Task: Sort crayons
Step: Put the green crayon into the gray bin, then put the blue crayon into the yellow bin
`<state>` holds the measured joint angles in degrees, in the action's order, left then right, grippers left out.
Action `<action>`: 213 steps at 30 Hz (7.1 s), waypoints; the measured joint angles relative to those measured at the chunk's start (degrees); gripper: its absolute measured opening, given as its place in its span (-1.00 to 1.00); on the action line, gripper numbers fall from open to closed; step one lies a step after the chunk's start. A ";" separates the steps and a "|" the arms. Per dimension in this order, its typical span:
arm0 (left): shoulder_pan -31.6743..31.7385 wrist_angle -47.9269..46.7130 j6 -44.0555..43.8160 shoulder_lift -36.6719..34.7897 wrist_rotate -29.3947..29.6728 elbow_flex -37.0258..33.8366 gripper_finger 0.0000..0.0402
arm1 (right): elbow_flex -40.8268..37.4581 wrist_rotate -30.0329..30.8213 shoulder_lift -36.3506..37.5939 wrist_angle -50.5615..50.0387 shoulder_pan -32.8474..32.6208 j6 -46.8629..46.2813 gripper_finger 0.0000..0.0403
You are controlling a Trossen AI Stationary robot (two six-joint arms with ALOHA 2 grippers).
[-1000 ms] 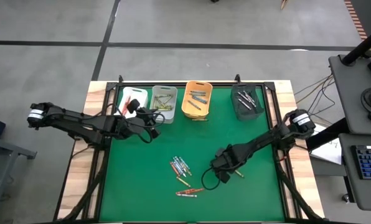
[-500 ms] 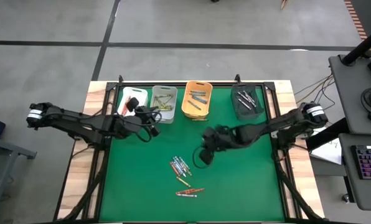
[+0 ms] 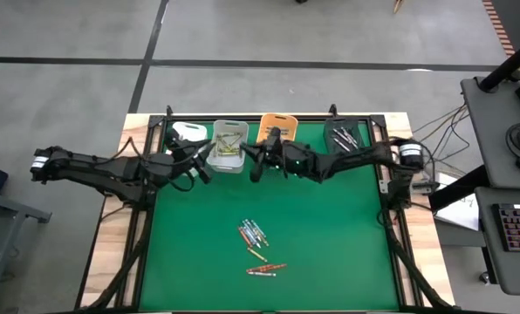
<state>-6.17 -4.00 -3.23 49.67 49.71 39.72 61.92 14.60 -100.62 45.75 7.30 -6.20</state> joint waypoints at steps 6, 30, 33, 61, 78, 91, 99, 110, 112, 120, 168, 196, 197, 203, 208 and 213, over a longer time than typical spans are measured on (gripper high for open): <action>0.00 -0.52 1.25 -1.65 -0.13 0.00 -0.69 | 4.53 0.01 -8.81 3.48 4.11 0.25 -0.96; -0.02 -2.48 0.07 -1.12 -1.69 0.00 -0.69 | 11.57 -1.43 -14.52 -2.98 4.16 -0.61 -0.45; 0.00 -3.56 -0.95 -1.12 -3.44 0.00 -0.69 | 11.57 -1.91 -11.80 -7.30 3.29 -0.06 -0.41; -1.02 -4.56 -11.08 10.41 -26.41 0.00 -0.69 | 10.20 -3.06 9.53 -73.01 -26.55 -15.50 -0.56; -1.68 -4.43 5.27 24.31 -40.13 5.57 -0.69 | 3.79 -3.01 9.56 -80.19 -38.21 -18.73 -0.65; -2.48 -5.08 17.59 41.51 -52.32 10.92 -0.69 | -3.28 -2.44 9.56 -71.83 -39.17 -22.39 -0.66; -2.67 -4.71 20.09 49.28 -53.61 14.33 -0.65 | -4.25 -1.98 9.56 -68.79 -38.55 -20.78 -0.66; -2.20 -4.52 22.69 53.00 -53.79 16.13 -0.44 | -4.25 -1.03 9.56 -68.75 -38.02 -20.74 -0.66; -2.02 -4.45 22.71 53.02 -53.79 16.13 -0.41 | -4.25 -1.02 9.56 -68.73 -37.83 -20.74 -0.66; -1.11 -4.12 23.27 53.09 -53.79 16.06 -0.40 | -4.25 -0.97 9.76 -68.62 -37.26 -20.67 -0.66; 0.76 0.86 26.17 57.02 -53.38 15.67 -0.55 | -4.29 2.00 9.95 -68.60 -36.49 -21.24 -0.66; 1.81 10.80 23.49 44.75 -50.40 11.84 -1.00 | -9.98 11.32 10.55 -52.73 -36.52 -12.48 -0.66; 1.80 11.26 22.85 42.97 -49.61 11.15 -1.00 | -11.04 12.09 10.97 -50.96 -36.52 -12.20 -0.66; 1.41 17.74 18.38 31.28 -47.50 6.55 -1.00 | -19.93 19.10 13.06 -30.39 -36.01 -4.77 -0.66; 0.59 32.74 15.34 25.12 -47.63 -0.49 -1.00 | -26.80 20.32 13.05 -2.40 -32.94 8.69 -0.66; -0.20 50.01 13.63 24.09 -47.65 -6.97 -1.00 | -29.46 19.90 11.86 18.36 -28.76 17.99 -0.66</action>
<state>-6.37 46.01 10.41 73.76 2.07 32.76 32.46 34.51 -88.77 64.11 -21.46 11.78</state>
